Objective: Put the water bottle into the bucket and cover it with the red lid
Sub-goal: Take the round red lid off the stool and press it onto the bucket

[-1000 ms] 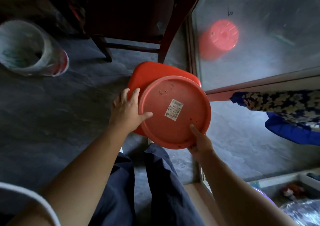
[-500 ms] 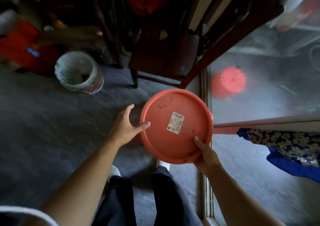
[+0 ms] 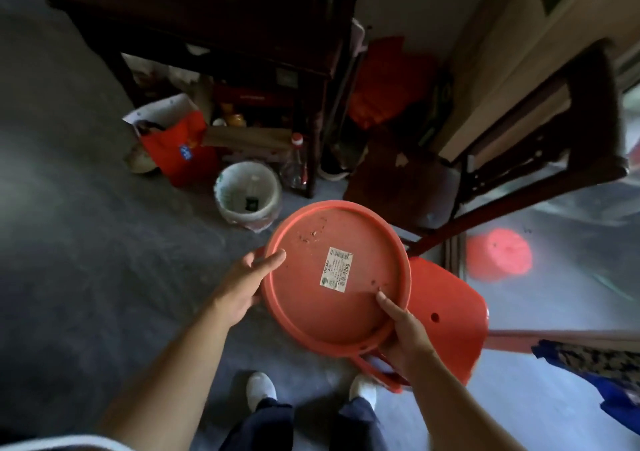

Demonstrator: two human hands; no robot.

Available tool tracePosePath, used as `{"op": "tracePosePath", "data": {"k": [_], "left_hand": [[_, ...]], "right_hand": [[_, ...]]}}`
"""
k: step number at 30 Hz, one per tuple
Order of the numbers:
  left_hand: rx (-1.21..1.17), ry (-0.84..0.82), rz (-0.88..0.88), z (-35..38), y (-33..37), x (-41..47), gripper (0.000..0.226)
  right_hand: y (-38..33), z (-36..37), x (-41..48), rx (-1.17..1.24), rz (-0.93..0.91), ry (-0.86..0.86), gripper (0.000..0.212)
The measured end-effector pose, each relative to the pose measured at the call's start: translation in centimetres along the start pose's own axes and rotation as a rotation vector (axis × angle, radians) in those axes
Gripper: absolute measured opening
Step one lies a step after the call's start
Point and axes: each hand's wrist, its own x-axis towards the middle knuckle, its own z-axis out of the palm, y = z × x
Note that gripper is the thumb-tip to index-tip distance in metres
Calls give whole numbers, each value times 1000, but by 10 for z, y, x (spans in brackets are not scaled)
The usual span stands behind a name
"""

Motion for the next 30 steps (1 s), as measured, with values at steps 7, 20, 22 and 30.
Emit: {"op": "tracePosePath", "data": {"k": [7,20,22,30], "left_hand": [[-146,72,8,-78,16,-13,92],[-152,186,78,-149,50,3,69],[-154,198,80,-155,58,12,71],[-131,213,64,-164,109,54,74]], "right_hand": [[21,84,-4,-106,-28,15,51],[21,167,31,-223,-5,-71,50],[16,176,43,-227,9,-78,52],[-27,217,92,-220,16,-122,51]]}}
